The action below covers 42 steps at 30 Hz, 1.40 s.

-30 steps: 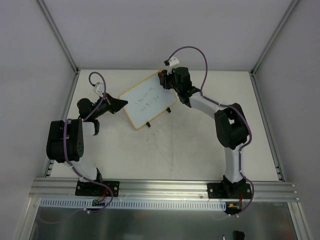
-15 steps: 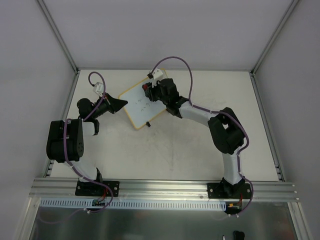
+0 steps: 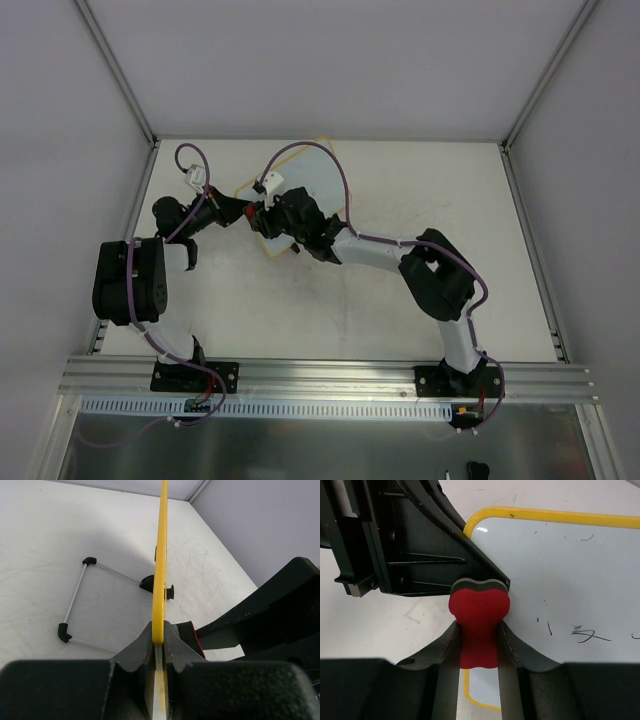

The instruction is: Erase the whiteboard

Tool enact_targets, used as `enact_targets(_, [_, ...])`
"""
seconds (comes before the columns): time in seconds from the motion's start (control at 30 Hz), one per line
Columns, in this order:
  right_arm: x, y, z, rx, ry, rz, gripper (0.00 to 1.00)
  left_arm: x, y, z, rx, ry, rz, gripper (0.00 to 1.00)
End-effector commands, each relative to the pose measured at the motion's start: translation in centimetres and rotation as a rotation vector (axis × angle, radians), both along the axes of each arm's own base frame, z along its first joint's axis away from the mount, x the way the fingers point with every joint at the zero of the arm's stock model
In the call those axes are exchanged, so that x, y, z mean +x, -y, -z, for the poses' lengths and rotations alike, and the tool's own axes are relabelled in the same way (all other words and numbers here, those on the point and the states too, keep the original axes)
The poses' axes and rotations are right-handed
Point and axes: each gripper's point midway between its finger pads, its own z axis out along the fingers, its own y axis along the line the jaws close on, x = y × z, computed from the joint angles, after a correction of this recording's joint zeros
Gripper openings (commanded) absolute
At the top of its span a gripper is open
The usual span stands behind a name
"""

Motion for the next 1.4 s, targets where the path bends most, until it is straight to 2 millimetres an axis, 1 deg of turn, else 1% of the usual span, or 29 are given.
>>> enact_targets(0.0, [0.7, 0.4, 2.3, -0.014, -0.051, 0.032, 0.00, -0.3, 0.5, -1.6, 0.051, 0.139, 0.048, 0.00])
enact_targets(0.13, [2.7, 2.7, 2.3, 0.006, -0.087, 0.096, 0.00, -0.3, 0.5, -1.5, 0.050, 0.138, 0.048, 0.00])
enact_targets(0.17, [3.8, 3.7, 1.9, 0.014, -0.087, 0.123, 0.00, -0.3, 0.5, -1.6, 0.050, 0.141, 0.048, 0.00])
enact_targets(0.23, [5.0, 4.8, 1.7, 0.016, -0.087, 0.155, 0.00, -0.3, 0.5, -1.6, 0.051, 0.142, 0.049, 0.00])
enact_targets(0.27, [6.1, 6.0, 2.0, 0.006, -0.097, 0.185, 0.00, -0.3, 0.5, -1.6, 0.050, 0.140, 0.048, 0.00])
enact_targets(0.33, [7.4, 6.9, 1.6, 0.009, -0.100, 0.205, 0.00, -0.3, 0.5, -1.5, 0.049, 0.139, 0.051, 0.00])
enact_targets(0.37, [8.4, 7.9, 1.6, 0.004, -0.102, 0.226, 0.00, -0.3, 0.5, -1.6, 0.049, 0.140, 0.050, 0.00])
enact_targets(0.43, [9.5, 8.9, 1.2, 0.006, -0.098, 0.246, 0.00, -0.4, 0.5, -1.6, 0.049, 0.140, 0.051, 0.00])
enact_targets(0.47, [10.5, 10.0, 1.0, 0.008, -0.094, 0.268, 0.00, -0.4, 0.5, -1.5, 0.049, 0.139, 0.050, 0.00])
enact_targets(0.53, [11.4, 10.8, 0.8, 0.002, -0.094, 0.279, 0.00, -0.3, 0.5, -1.6, 0.050, 0.142, 0.051, 0.00])
enact_targets(0.6, [12.9, 11.8, 0.1, -0.001, -0.087, 0.302, 0.00, -0.4, 0.5, -1.5, 0.048, 0.137, 0.053, 0.00])
enact_targets(0.63, [13.3, 12.0, 0.3, -0.007, -0.089, 0.301, 0.00, -0.4, 0.6, -1.6, 0.048, 0.139, 0.054, 0.00])
enact_targets(0.67, [14.0, 12.8, 0.5, -0.013, -0.098, 0.317, 0.00, -0.4, 0.5, -1.5, 0.048, 0.139, 0.053, 0.00])
enact_targets(0.7, [14.6, 13.0, -0.1, -0.003, -0.090, 0.321, 0.00, -0.4, 0.6, -1.6, 0.049, 0.140, 0.054, 0.00])
enact_targets(0.73, [14.9, 13.2, 0.3, -0.008, -0.105, 0.318, 0.00, -0.3, 0.5, -1.6, 0.050, 0.142, 0.053, 0.00])
enact_targets(0.77, [15.6, 13.9, 0.3, -0.007, -0.107, 0.331, 0.00, -0.4, 0.5, -1.6, 0.049, 0.142, 0.054, 0.00])
enact_targets(0.8, [16.0, 14.0, -0.2, -0.001, -0.100, 0.333, 0.00, -0.4, 0.5, -1.6, 0.049, 0.142, 0.053, 0.00])
enact_targets(0.87, [16.6, 14.6, 0.4, -0.006, -0.116, 0.338, 0.00, -0.4, 0.5, -1.6, 0.050, 0.142, 0.053, 0.00])
enact_targets(1.0, [16.6, 15.0, 0.9, -0.018, -0.124, 0.340, 0.00, -0.3, 0.5, -1.6, 0.050, 0.142, 0.051, 0.00])
enact_targets(1.03, [16.3, 14.9, 1.2, -0.021, -0.131, 0.332, 0.00, -0.4, 0.6, -1.6, 0.049, 0.140, 0.053, 0.00])
enact_targets(1.07, [16.1, 15.0, 1.9, -0.028, -0.144, 0.330, 0.00, -0.4, 0.5, -1.6, 0.050, 0.142, 0.051, 0.00])
enact_targets(1.13, [15.6, 15.0, 2.2, -0.025, -0.150, 0.318, 0.00, -0.4, 0.5, -1.7, 0.050, 0.146, 0.048, 0.00])
enact_targets(1.17, [15.1, 15.4, 3.3, -0.036, -0.164, 0.322, 0.00, -0.4, 0.5, -1.7, 0.050, 0.145, 0.050, 0.00])
enact_targets(1.27, [14.3, 15.8, 3.8, -0.034, -0.174, 0.323, 0.00, -0.3, 0.5, -1.7, 0.048, 0.142, 0.048, 0.00])
enact_targets(1.3, [13.9, 15.9, 4.3, -0.041, -0.182, 0.322, 0.00, -0.4, 0.5, -1.7, 0.046, 0.140, 0.050, 0.00])
enact_targets(1.33, [13.7, 16.0, 4.0, -0.037, -0.177, 0.322, 0.00, -0.4, 0.5, -1.6, 0.045, 0.137, 0.048, 0.00])
enact_targets(1.37, [13.5, 16.1, 4.3, -0.041, -0.183, 0.321, 0.00, -0.3, 0.5, -1.6, 0.045, 0.135, 0.047, 0.00])
